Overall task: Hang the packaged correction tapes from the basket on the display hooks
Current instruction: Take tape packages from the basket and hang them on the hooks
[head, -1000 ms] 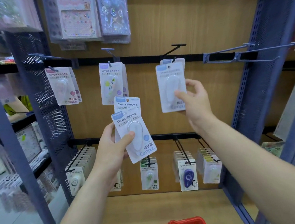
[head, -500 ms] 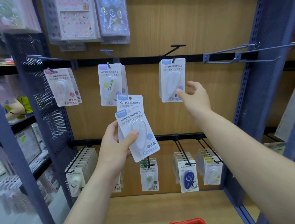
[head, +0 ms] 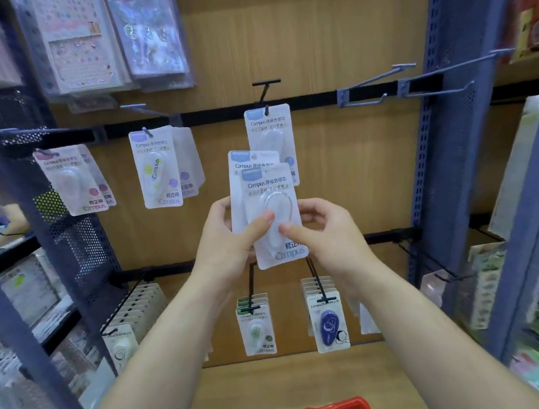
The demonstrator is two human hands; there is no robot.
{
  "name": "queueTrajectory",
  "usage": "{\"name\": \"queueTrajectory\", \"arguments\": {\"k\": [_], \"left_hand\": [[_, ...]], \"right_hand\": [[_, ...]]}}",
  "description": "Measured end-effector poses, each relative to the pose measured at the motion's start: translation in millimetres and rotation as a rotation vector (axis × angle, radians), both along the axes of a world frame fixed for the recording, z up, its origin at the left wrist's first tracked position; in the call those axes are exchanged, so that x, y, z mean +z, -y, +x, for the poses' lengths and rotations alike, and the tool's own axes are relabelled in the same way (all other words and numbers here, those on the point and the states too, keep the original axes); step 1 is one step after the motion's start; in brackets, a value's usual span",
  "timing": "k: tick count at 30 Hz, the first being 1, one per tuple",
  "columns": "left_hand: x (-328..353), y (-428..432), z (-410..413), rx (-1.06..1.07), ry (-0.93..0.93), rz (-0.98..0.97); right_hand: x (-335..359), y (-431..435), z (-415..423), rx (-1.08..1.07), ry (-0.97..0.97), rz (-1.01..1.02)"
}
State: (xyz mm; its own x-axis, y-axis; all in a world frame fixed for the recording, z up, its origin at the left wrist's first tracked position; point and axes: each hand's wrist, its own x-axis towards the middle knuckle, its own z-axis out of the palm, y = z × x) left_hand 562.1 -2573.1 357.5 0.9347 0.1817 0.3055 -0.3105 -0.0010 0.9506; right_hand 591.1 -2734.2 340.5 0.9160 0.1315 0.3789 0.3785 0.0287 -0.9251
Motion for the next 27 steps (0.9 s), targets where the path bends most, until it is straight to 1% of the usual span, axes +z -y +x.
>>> {"name": "queueTrajectory", "arguments": {"k": [4,8,12,17,23,27], "left_hand": [[17,9,22,0.027,0.015,-0.063],[44,17,47,0.085,0.082,0.042],[61,19,63,0.149,0.099,0.107],[52,13,67,0.259,0.121,0.122],[55,10,70,0.28,0.12,0.198],[54,6,76,0.29,0.105,0.223]], "right_hand": [[2,13,17,-0.068,-0.01,0.175],[4,28,29,-0.12,-0.014,0.278],[7,32,29,-0.071,-0.019,0.305],[8,30,28,-0.051,-0.016,0.303],[10,32,28,-0.073,-0.012,0.346],[11,32,29,-0.082,-0.001,0.335]]}}
